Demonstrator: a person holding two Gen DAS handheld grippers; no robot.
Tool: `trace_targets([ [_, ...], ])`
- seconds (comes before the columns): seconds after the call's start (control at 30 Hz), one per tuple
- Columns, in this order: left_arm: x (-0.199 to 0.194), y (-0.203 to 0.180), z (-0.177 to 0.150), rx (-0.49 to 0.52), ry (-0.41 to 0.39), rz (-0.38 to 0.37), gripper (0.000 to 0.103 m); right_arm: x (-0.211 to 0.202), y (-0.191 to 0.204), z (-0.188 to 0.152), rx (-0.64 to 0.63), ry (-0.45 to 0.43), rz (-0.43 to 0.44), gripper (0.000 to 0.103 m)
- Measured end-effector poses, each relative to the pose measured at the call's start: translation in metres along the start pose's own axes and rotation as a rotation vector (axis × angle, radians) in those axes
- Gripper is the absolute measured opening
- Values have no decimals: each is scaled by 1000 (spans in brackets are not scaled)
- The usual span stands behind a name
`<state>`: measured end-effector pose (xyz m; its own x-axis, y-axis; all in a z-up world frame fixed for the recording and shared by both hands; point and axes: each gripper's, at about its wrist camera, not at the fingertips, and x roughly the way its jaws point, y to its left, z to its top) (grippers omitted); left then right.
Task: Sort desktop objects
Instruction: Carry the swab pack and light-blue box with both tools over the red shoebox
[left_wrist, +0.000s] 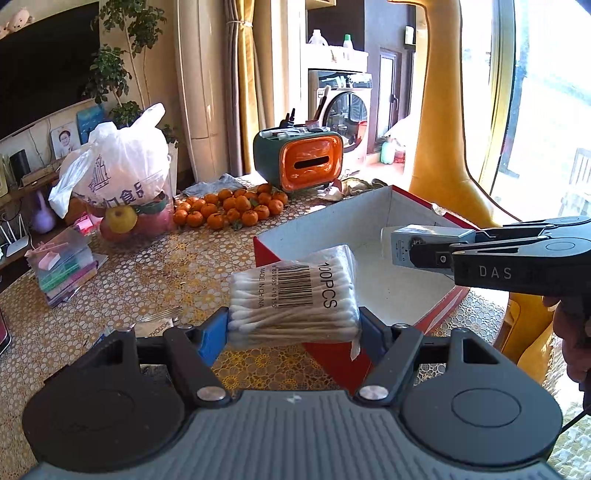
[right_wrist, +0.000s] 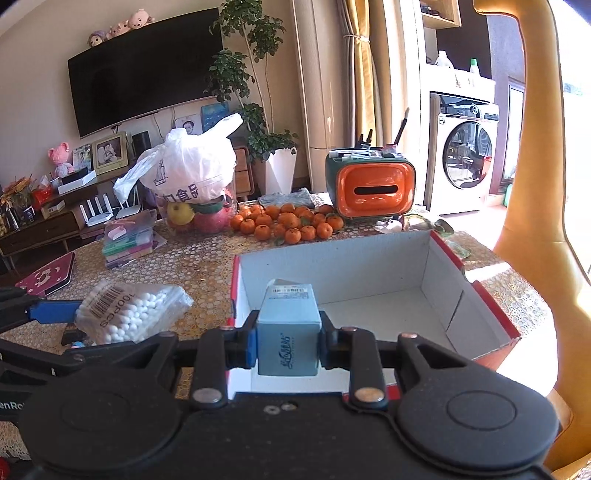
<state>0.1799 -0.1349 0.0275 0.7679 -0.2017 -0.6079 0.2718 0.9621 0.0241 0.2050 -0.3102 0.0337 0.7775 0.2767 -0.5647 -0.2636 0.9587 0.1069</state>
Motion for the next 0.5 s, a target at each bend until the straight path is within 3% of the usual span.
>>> trace_targets([
  [0.5, 66, -23, 22, 91, 70, -59, 72, 31, -51, -3, 13, 48, -84, 29],
])
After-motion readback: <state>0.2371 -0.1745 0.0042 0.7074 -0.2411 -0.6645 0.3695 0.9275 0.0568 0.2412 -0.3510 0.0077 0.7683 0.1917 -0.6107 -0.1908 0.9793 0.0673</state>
